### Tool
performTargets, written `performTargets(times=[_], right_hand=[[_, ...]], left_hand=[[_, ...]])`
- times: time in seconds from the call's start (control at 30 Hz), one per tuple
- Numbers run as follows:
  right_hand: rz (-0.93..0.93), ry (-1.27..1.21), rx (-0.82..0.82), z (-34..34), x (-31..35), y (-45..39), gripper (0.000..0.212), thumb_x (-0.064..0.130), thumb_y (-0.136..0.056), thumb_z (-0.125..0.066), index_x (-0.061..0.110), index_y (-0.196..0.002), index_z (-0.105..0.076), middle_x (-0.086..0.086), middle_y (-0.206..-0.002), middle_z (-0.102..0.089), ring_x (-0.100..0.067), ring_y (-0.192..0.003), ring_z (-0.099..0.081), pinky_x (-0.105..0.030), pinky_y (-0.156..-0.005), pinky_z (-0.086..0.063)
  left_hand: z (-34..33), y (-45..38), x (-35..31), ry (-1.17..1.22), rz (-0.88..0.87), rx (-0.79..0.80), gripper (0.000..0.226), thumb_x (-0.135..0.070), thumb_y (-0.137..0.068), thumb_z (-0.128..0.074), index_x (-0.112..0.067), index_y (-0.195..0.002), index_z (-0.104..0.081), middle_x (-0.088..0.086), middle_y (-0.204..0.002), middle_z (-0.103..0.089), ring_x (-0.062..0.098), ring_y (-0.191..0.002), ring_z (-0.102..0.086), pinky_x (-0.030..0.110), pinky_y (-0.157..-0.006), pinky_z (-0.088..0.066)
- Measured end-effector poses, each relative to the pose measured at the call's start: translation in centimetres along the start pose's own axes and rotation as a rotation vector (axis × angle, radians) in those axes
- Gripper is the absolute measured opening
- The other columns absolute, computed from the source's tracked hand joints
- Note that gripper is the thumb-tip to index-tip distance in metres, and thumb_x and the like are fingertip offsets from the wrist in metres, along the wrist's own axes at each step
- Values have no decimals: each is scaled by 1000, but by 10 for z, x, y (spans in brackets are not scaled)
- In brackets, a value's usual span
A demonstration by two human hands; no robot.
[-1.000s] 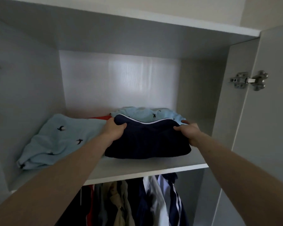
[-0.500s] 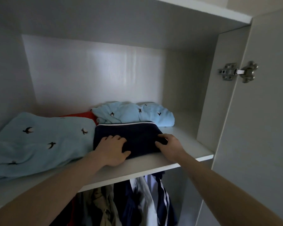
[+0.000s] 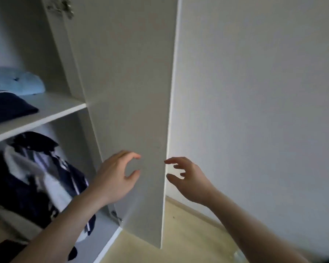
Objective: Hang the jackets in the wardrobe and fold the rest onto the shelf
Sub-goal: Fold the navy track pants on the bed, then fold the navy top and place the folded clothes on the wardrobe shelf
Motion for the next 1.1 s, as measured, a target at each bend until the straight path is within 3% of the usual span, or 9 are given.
performTargets(times=[0.13, 0.23, 0.37, 0.5, 0.57, 0.67, 0.83, 0.97, 1.1], right_hand=[[-269, 20, -139, 89, -107, 163, 36, 33, -96, -68, 44, -129, -61, 27, -137, -52, 5, -125, -53, -25, -102, -49], [-439, 38, -242, 145, -167, 279, 40, 34, -94, -67, 44, -132, -59, 24, -137, -52, 3, -124, -52, -28, -105, -48], [-637, 15, -435, 204, -219, 411, 40, 28, -92, -69, 40, -129, -63, 16, -129, -58, -3, -119, -58, -28, -103, -49], [-780, -54, -609, 252, -254, 520, 37, 31, -92, -69, 48, -125, -61, 21, -129, -58, 4, -115, -58, -5, -81, -47], [-856, -79, -679, 271, -272, 568, 39, 38, -93, -68, 48, -129, -59, 22, -132, -55, 2, -120, -55, -9, -82, -45], [-962, -81, -769, 298, -297, 631, 39, 40, -94, -66, 49, -131, -57, 19, -138, -53, -2, -122, -54, -24, -97, -45], [-1098, -95, -902, 335, -324, 735, 38, 42, -95, -66, 52, -130, -54, 21, -139, -52, 1, -121, -50, -24, -97, -45], [-1171, -114, -1060, 363, -333, 829, 37, 40, -95, -69, 51, -127, -55, 23, -134, -54, 1, -121, -53, -15, -79, -50], [-1228, -112, -1175, 385, -341, 927, 38, 36, -94, -71, 46, -128, -59, 23, -132, -56, -3, -120, -56, -23, -91, -48]], left_hand=[[-127, 34, -119, 103, -125, 244, 34, -35, -93, -70, -35, -126, -62, -23, -130, -58, 4, -125, -54, 27, -105, -42], [-213, 66, -209, 112, -246, 426, 35, -40, -94, -67, -39, -127, -59, -30, -132, -52, 1, -127, -51, 22, -101, -40], [-297, 105, -322, 123, -397, 623, 36, -39, -92, -69, -37, -127, -61, -25, -131, -54, 1, -127, -51, 20, -105, -38], [-361, 134, -423, 121, -535, 783, 35, -37, -93, -67, -37, -127, -60, -23, -134, -53, 1, -125, -52, 16, -104, -36], [-391, 144, -470, 117, -617, 842, 35, -38, -94, -67, -36, -128, -60, -22, -134, -54, 2, -124, -53, 16, -103, -37], [-435, 156, -538, 140, -694, 915, 35, -39, -94, -68, -35, -128, -61, -21, -134, -54, 5, -121, -55, 22, -101, -44], [-514, 189, -646, 165, -827, 1034, 35, -43, -93, -66, -38, -127, -60, -23, -134, -53, 3, -120, -55, 30, -102, -48], [-566, 236, -744, 135, -1012, 1153, 39, -46, -93, -63, -35, -131, -58, -20, -136, -52, 4, -127, -52, 26, -109, -42], [-601, 295, -851, 139, -1165, 1222, 41, -47, -93, -63, -35, -132, -58, -18, -137, -51, 7, -129, -51, 31, -111, -42]])
Point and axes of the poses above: each hand's wrist, its own y-axis away from the middle knuckle, its own z-axis out of the back of the hand, x = y × z, the point moved 3 cm from there along -y, towards the middle knuckle
